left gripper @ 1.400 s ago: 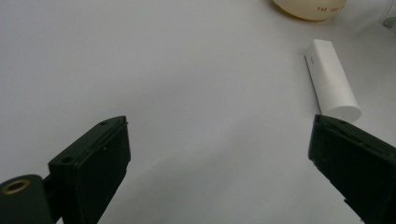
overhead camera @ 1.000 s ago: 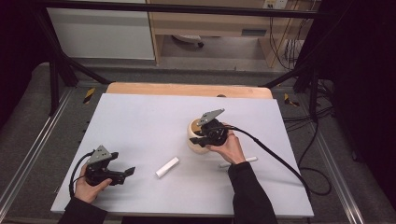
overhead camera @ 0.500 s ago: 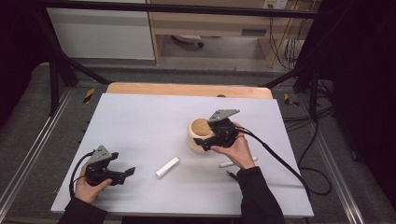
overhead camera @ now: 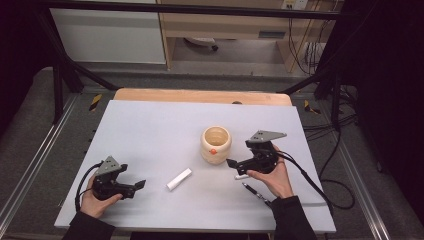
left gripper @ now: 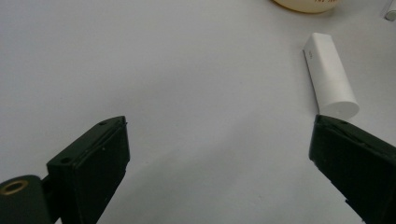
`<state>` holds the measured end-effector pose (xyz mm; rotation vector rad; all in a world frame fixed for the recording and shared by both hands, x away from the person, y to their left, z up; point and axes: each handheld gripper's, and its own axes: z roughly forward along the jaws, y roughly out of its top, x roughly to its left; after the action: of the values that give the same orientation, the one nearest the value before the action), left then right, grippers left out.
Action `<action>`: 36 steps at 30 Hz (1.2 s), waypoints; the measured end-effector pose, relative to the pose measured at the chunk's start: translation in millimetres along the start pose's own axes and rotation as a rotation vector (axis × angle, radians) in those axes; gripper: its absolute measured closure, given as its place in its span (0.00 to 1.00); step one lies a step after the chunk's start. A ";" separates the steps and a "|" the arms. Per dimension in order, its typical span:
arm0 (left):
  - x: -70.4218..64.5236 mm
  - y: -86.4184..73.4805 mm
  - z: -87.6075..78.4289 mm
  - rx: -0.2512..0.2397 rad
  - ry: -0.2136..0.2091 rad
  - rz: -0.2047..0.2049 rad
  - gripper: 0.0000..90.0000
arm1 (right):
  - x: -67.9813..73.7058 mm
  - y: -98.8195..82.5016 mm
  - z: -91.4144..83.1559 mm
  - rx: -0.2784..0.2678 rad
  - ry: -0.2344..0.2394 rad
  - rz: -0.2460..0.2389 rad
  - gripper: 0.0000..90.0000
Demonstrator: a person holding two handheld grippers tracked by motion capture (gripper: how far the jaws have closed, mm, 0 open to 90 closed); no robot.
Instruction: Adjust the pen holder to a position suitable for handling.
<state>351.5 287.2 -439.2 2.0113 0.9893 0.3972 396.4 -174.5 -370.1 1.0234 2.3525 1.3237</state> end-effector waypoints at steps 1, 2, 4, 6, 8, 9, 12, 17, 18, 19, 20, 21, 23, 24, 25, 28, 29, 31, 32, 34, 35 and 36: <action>-0.5 0.1 0.1 0.000 -0.002 0.001 0.06 | -1.9 -4.8 -2.7 -0.004 -0.001 0.007 0.01; -1.0 0.3 0.4 0.001 -0.005 0.003 0.06 | -3.8 -9.8 -5.1 -0.008 0.000 0.016 0.01; -2.1 0.7 0.9 0.005 -0.006 0.006 0.06 | -7.2 -20.7 -9.7 -0.006 -0.002 0.026 0.01; -3.4 1.2 1.0 0.006 -0.007 0.006 0.06 | -11.1 -32.0 -13.4 -0.002 -0.011 0.043 0.01; -5.0 2.0 0.6 0.005 -0.010 0.008 0.06 | -15.1 -43.3 -17.3 -0.002 -0.013 0.059 0.01; -5.8 2.5 0.4 0.006 -0.012 0.011 0.06 | -17.1 -48.8 -19.1 -0.002 -0.011 0.065 0.01; -8.8 3.8 0.1 0.006 -0.020 0.012 0.06 | -21.2 -64.4 -23.3 0.005 -0.017 0.074 0.01; -14.0 6.9 1.5 0.010 -0.027 0.018 0.06 | -27.5 -86.9 -27.7 0.023 -0.030 0.089 0.01; -15.0 7.6 1.9 0.011 -0.028 0.016 0.06 | -28.5 -89.6 -28.5 0.029 -0.034 0.095 0.01; -16.0 8.1 2.1 0.013 -0.031 0.015 0.06 | -29.8 -91.9 -29.8 0.033 -0.043 0.092 0.01; -17.1 8.4 2.4 0.014 -0.033 0.017 0.06 | -31.1 -94.5 -31.1 0.033 -0.047 0.093 0.01; -18.1 8.9 2.7 0.015 -0.035 0.021 0.06 | -31.9 -97.1 -32.0 0.035 -0.045 0.107 0.01; -20.3 9.8 3.8 0.017 -0.036 0.021 0.06 | -34.7 -101.7 -33.0 0.034 -0.044 0.111 0.01; -21.1 10.4 4.3 0.023 -0.037 0.024 0.07 | -35.5 -103.2 -33.6 0.040 -0.045 0.115 0.01; -22.3 11.0 4.9 0.027 -0.035 0.026 0.07 | -36.2 -104.4 -34.0 0.042 -0.044 0.117 0.01; -26.2 13.6 6.3 0.042 -0.034 0.030 0.07 | -36.2 -105.9 -35.4 0.038 -0.043 0.108 0.01; -27.6 14.7 6.6 0.045 -0.034 0.029 0.07 | -36.1 -106.0 -35.9 0.038 -0.043 0.104 0.01; -30.2 16.7 6.9 0.049 -0.034 0.033 0.07 | -36.0 -106.1 -36.7 0.042 -0.043 0.103 0.01; -31.7 17.8 7.0 0.054 -0.034 0.034 0.07 | -35.9 -106.0 -37.0 0.043 -0.045 0.105 0.01; -34.5 20.2 7.6 0.061 -0.036 0.037 0.07 | -35.9 -105.9 -37.8 0.044 -0.047 0.101 0.01; -35.8 21.7 7.9 0.065 -0.036 0.040 0.07 | -36.1 -105.9 -38.5 0.043 -0.048 0.096 0.01; -37.2 23.2 8.3 0.069 -0.035 0.041 0.07 | -36.0 -105.7 -39.5 0.043 -0.046 0.099 0.01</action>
<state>344.2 246.3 -422.8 2.0961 0.9527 0.3529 353.8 -260.4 -439.5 1.1841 2.3334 1.2748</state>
